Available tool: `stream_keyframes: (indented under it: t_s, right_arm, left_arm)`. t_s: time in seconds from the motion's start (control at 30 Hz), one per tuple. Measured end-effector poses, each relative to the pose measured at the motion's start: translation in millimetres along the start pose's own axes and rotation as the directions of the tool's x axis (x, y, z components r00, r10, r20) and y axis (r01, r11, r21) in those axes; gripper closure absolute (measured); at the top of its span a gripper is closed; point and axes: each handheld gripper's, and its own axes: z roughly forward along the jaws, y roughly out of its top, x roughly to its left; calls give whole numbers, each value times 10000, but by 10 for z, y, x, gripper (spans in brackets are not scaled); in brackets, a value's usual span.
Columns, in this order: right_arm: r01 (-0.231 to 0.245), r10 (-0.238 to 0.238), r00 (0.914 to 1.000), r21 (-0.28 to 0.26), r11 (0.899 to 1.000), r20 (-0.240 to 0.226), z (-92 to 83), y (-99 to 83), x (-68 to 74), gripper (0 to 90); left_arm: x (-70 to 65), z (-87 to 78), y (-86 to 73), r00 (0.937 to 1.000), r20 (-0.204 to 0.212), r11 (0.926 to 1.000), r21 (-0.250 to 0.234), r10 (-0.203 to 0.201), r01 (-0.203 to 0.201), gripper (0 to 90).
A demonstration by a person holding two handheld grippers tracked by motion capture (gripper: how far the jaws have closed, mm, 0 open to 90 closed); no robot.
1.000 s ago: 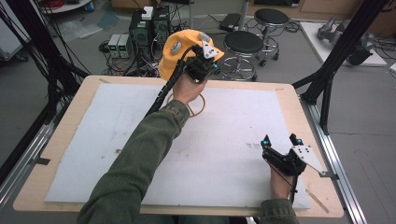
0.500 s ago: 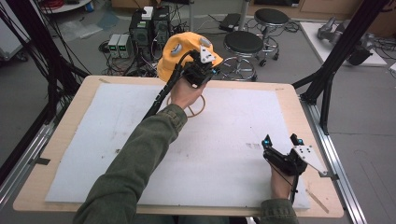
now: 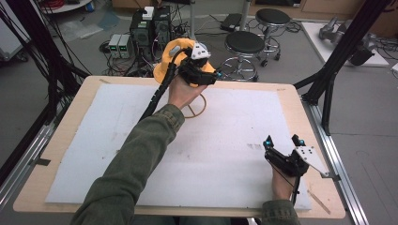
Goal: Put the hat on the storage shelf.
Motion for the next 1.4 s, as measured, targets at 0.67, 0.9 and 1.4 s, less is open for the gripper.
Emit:
stream_keyframes:
  t_s: [0.67, 0.9, 1.4]
  right_arm:
    - [-29, 29, 10000, 66, 10000, -49, 5, -5, 13, 51]
    - [-38, 39, 10000, 76, 10000, -85, 7, -7, 24, 51]
    - [117, -114, 9998, 193, 9997, -152, 20, -18, 53, 50]
  left_arm:
    - [326, -694, 14, 9844, -1355, 9738, -2123, -1125, 821, 155]
    - [425, -978, -27, 9792, -1632, 9641, -2544, -1207, 765, 154]
    - [515, -1522, -191, 9626, -2301, 9456, -3189, -1433, 646, 145]
